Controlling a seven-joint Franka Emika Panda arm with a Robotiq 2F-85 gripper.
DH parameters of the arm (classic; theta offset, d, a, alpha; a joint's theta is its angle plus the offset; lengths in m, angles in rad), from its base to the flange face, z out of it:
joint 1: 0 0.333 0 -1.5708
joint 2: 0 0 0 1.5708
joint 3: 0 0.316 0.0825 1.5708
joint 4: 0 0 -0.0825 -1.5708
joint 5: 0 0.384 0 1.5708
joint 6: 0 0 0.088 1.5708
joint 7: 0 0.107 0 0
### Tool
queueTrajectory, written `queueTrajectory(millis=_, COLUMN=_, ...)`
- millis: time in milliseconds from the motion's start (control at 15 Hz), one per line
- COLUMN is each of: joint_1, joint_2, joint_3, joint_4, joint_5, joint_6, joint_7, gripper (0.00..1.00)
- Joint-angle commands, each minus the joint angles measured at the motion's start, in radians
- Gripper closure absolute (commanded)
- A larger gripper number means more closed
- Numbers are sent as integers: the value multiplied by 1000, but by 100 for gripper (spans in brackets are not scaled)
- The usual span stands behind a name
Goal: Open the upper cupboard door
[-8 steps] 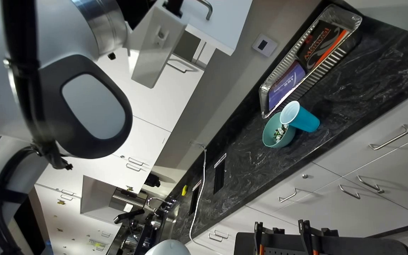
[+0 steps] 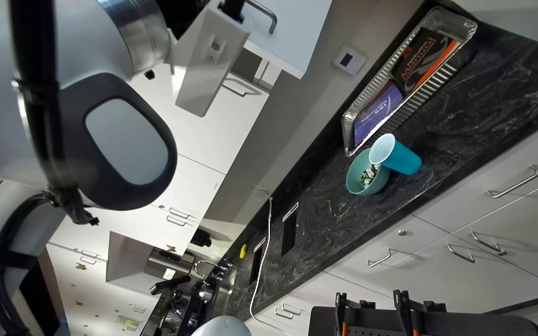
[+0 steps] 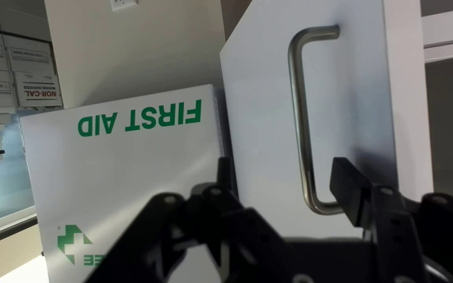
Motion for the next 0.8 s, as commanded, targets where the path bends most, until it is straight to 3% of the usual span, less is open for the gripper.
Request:
queueTrajectory(millis=0, joint_1=47, joint_2=139, joint_3=12, joint_4=73, joint_5=77, joint_6=-16, joint_7=108, gripper=2)
queueTrajectory(millis=467, joint_1=20, joint_2=158, joint_3=19, joint_4=106, joint_5=114, joint_6=-68, joint_7=166, gripper=0)
queueTrajectory(millis=733, joint_1=-65, joint_2=245, joint_3=50, joint_4=140, joint_5=148, joint_6=-119, joint_7=248, gripper=0)
